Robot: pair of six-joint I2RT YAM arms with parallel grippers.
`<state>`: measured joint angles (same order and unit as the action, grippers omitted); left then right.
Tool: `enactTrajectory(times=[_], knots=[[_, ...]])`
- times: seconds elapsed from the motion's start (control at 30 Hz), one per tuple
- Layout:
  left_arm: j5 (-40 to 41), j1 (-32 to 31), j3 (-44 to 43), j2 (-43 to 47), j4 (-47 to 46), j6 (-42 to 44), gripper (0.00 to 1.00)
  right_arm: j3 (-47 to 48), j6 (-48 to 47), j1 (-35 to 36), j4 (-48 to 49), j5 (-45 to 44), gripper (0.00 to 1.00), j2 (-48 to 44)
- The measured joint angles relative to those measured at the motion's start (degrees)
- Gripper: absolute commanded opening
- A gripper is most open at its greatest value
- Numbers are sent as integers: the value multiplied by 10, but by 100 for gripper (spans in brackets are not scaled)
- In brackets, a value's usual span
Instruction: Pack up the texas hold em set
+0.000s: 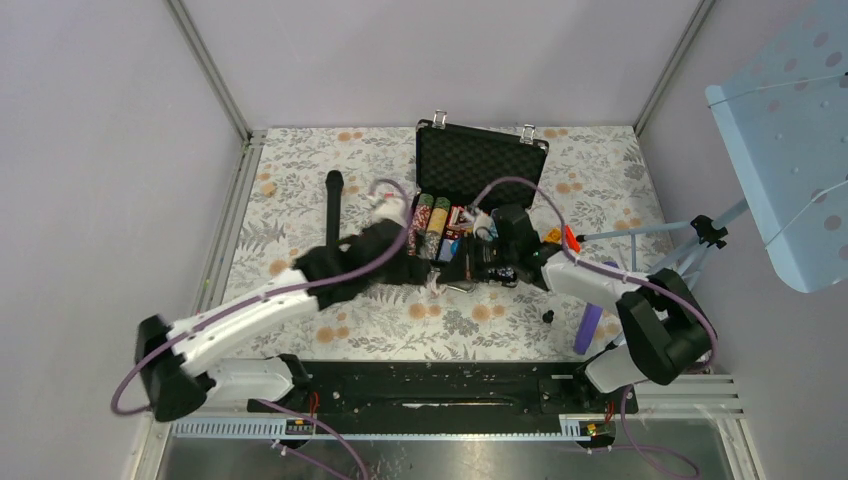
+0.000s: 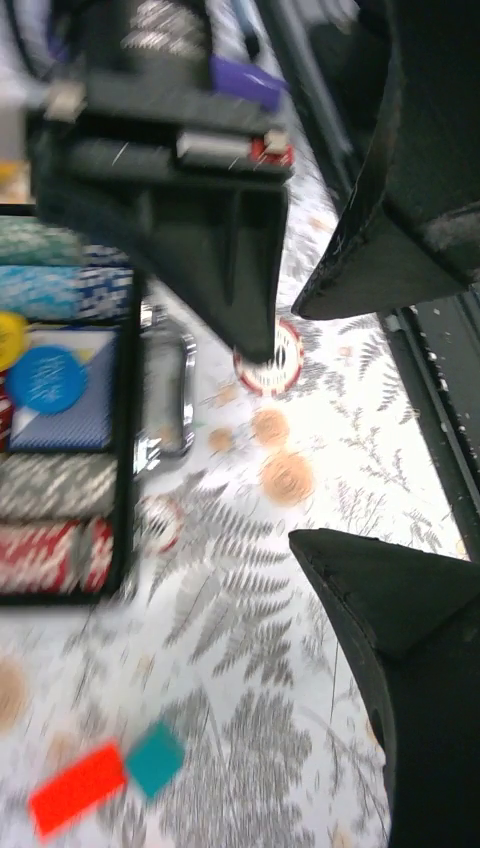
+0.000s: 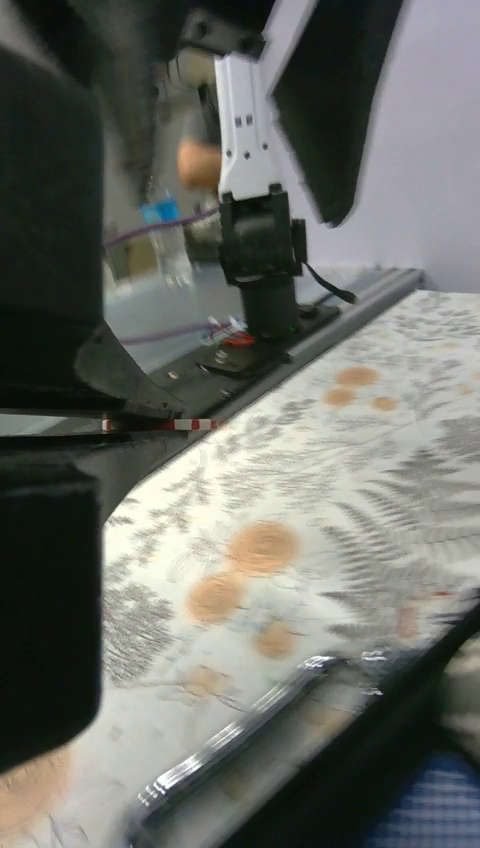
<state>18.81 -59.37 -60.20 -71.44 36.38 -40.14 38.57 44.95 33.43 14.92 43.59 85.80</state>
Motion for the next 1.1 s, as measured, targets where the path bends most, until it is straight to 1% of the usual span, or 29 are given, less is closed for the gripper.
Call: enactTrajectory(times=[0.13, 0.23, 0.37, 0.5, 0.6, 0.73, 0.93, 1.1], knots=[[-33, 129, 13, 100, 5, 3, 78, 117, -125, 13, -103, -68, 0, -26], [-59, 201, 17, 134, 20, 13, 78, 186, -200, 28, -147, -99, 0, -16], [-109, 297, 40, 147, 30, 30, 78, 281, -280, 51, -201, -130, 0, 56], [-146, 397, 83, 158, 45, 46, 78, 346, -337, 78, -238, -155, 0, 144], [-158, 431, 104, 173, 57, 60, 78, 375, -374, 94, -260, -173, 0, 189], [-167, 448, 115, 193, 64, 81, 78, 425, -411, 105, -285, -193, 0, 232], [-170, 455, 131, 207, 69, 100, 79, 504, -466, 107, -313, -225, 0, 279], [-172, 456, 132, 207, 68, 105, 79, 513, -497, 107, -336, -241, 0, 295]])
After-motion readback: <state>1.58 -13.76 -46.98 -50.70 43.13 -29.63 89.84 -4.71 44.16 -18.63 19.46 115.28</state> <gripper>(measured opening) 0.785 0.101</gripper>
